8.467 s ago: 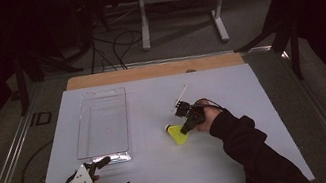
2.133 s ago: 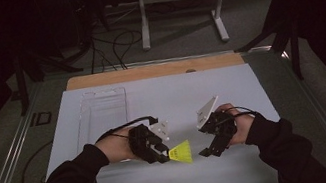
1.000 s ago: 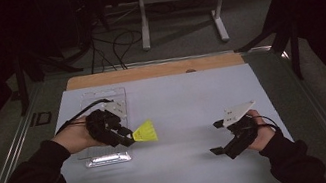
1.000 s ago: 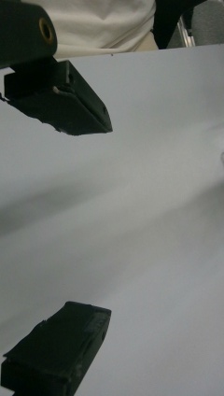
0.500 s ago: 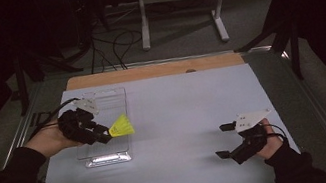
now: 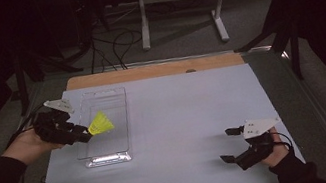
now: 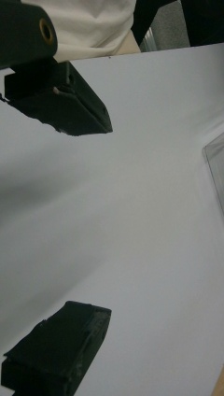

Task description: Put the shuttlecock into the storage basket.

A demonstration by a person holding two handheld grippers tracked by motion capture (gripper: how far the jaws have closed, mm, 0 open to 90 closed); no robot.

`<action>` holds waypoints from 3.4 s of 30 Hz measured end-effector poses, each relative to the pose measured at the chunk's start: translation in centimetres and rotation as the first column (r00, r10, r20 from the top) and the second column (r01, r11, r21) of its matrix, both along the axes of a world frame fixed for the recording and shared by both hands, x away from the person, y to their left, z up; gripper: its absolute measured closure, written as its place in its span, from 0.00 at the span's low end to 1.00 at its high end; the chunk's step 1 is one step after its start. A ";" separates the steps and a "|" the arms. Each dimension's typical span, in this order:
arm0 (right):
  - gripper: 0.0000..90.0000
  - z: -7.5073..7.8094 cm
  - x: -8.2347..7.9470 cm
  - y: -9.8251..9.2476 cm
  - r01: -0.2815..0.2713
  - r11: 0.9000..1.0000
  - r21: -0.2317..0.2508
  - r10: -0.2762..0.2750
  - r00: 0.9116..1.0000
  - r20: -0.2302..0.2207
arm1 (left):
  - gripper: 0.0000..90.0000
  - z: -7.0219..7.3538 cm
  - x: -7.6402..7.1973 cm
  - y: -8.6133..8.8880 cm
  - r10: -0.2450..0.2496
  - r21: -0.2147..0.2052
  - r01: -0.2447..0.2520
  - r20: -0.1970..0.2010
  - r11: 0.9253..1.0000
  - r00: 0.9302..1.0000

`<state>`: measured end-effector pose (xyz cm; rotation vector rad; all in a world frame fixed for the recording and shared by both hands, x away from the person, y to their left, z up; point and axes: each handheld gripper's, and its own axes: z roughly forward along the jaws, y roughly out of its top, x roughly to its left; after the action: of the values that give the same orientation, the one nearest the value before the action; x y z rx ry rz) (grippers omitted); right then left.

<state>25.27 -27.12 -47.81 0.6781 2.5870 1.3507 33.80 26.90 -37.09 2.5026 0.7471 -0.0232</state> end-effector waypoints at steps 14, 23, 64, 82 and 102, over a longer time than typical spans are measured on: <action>0.11 -0.9 -0.4 -0.2 0.001 1.000 0.008 -0.001 1.000 -0.024 | 0.73 -1.7 -1.4 0.8 0.098 0.019 -0.098 0.023 0.995 0.995; 0.11 -1.2 -0.4 0.0 -0.013 1.000 0.005 0.013 0.999 -0.039 | 0.73 -3.7 -1.6 1.1 0.137 0.012 -0.137 0.011 0.990 0.991; 0.11 -1.8 -0.2 0.1 -0.037 0.999 0.014 0.038 0.996 -0.083 | 0.47 -6.3 -0.6 0.6 0.226 0.076 -0.223 -0.029 0.972 0.974; 0.11 -1.8 -0.2 -0.1 -0.025 1.000 0.016 0.026 0.996 -0.080 | 0.01 -5.1 -0.8 -1.1 0.182 -0.009 -0.182 -0.019 0.983 0.983; 0.11 -1.9 -0.1 -0.1 -0.006 1.000 0.009 0.007 0.996 -0.086 | 0.00 -3.4 -0.6 -4.4 0.094 -0.058 -0.090 0.059 0.994 0.994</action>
<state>25.22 -27.21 -49.70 0.7461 2.6537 1.3650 33.16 22.46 -40.53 2.4029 0.8245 0.0645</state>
